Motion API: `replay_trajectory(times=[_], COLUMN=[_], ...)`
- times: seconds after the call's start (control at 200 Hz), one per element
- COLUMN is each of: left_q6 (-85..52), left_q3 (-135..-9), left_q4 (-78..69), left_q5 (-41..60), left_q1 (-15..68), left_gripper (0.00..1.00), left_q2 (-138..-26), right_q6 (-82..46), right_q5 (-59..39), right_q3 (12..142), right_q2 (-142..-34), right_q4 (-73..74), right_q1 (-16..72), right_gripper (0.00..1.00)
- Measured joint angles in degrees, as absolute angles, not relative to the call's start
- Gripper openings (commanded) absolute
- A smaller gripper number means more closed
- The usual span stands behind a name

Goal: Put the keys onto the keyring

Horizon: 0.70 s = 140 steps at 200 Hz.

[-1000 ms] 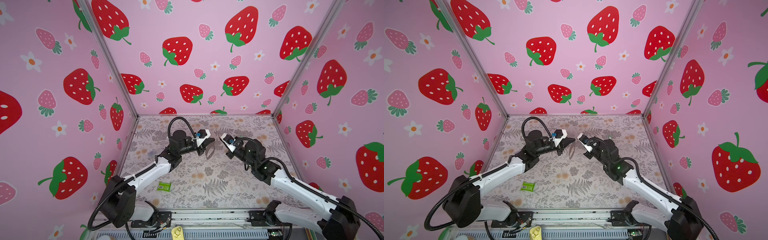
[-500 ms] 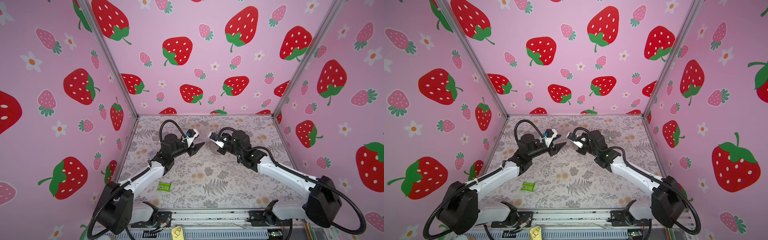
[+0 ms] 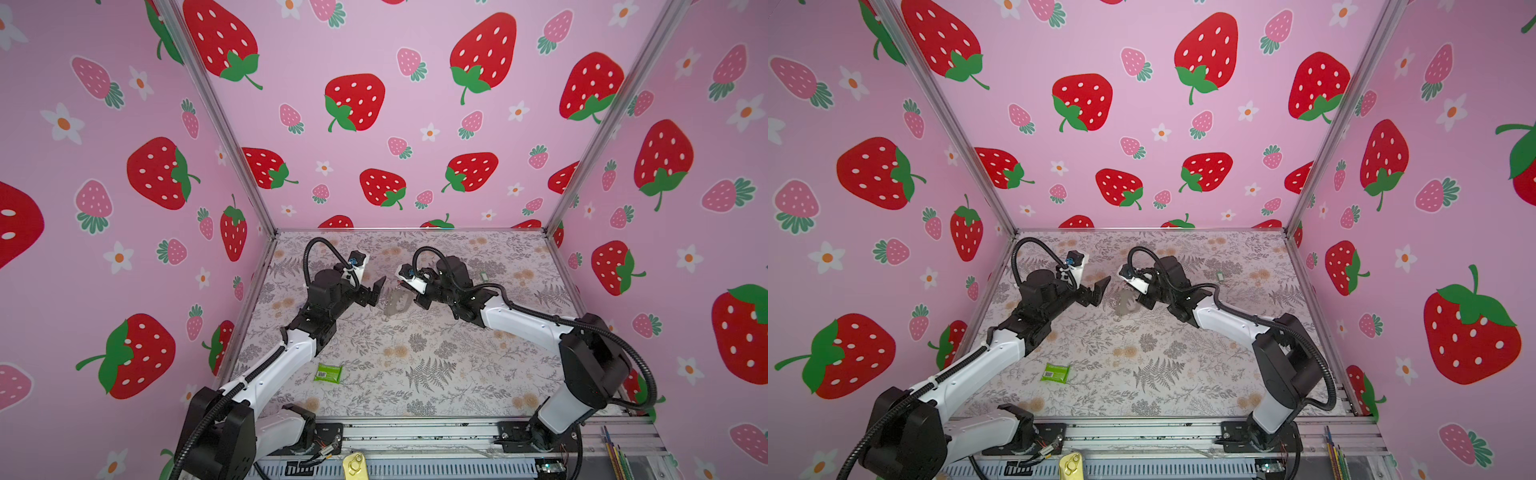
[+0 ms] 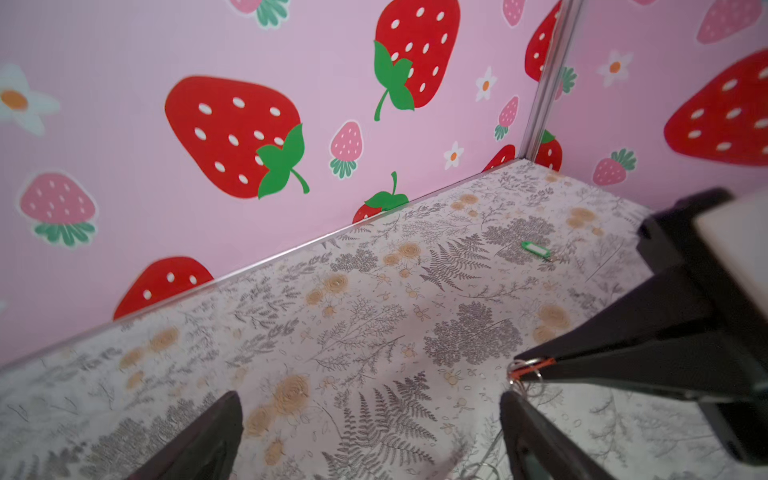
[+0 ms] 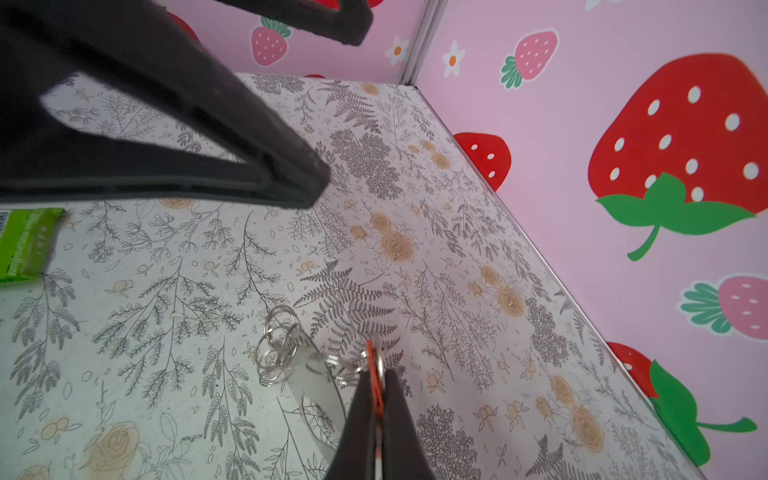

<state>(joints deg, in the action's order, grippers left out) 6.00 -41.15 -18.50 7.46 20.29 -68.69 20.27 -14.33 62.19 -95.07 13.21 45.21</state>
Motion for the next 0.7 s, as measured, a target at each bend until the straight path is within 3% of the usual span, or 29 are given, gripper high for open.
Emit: replay_trajectory(times=[0.375, 0.7], left_q6=[3.27, 1.65], left_q3=[-44.16, -44.66], left_q4=[-12.64, -14.04], left_q5=[10.98, 12.6], left_q1=[19.38, 19.66], left_gripper=[0.99, 0.99], left_q2=[-73.58, -77.62], right_q6=[23.33, 32.64], right_q5=[-2.39, 9.82], right_q3=[53.8, 53.04], right_q2=[-89.19, -91.53], right_q4=[9.15, 0.43], right_q1=[43.35, 39.77], right_gripper=[0.0, 0.0])
